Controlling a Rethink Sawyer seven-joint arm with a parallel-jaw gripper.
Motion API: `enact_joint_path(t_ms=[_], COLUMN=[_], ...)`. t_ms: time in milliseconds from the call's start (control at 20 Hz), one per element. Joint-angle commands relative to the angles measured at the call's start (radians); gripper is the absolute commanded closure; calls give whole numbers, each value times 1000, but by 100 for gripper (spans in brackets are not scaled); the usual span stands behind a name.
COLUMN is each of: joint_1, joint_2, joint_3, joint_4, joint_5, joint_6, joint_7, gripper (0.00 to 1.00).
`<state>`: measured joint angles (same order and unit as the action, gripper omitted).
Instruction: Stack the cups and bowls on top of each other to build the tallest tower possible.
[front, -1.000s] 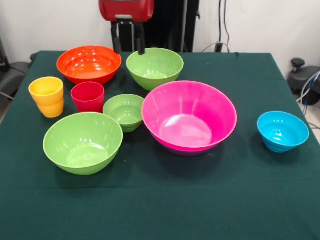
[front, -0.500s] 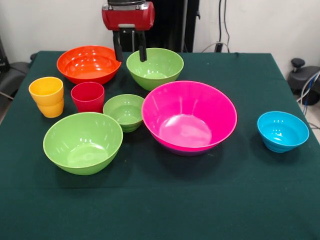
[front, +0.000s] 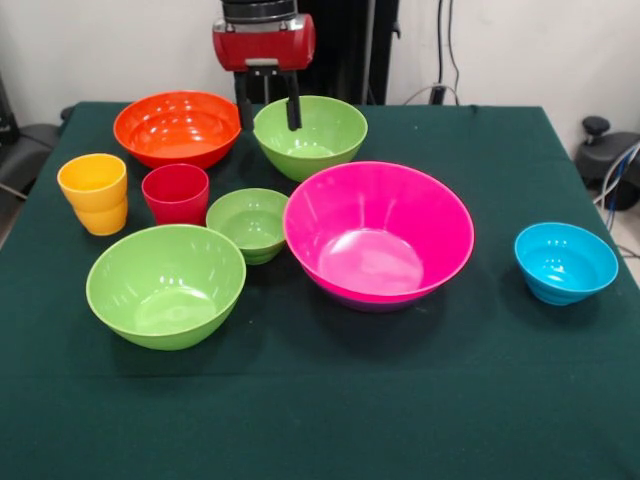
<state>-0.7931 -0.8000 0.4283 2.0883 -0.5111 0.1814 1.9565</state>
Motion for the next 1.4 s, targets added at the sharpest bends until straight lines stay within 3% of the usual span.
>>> enact_joint_path(t_ms=[50, 300, 750, 1400], joint_1=[33, -2, 78, 31], joint_2=[73, 78, 223, 209], joint_3=[-11, -1, -127, -105], joint_4=[-6, -4, -115, -99], joint_5=[-100, -125, -217, -240], joint_6=[-51, -43, -142, -116], joint_7=[10, -7, 35, 5], gripper=[0, 0, 0, 0])
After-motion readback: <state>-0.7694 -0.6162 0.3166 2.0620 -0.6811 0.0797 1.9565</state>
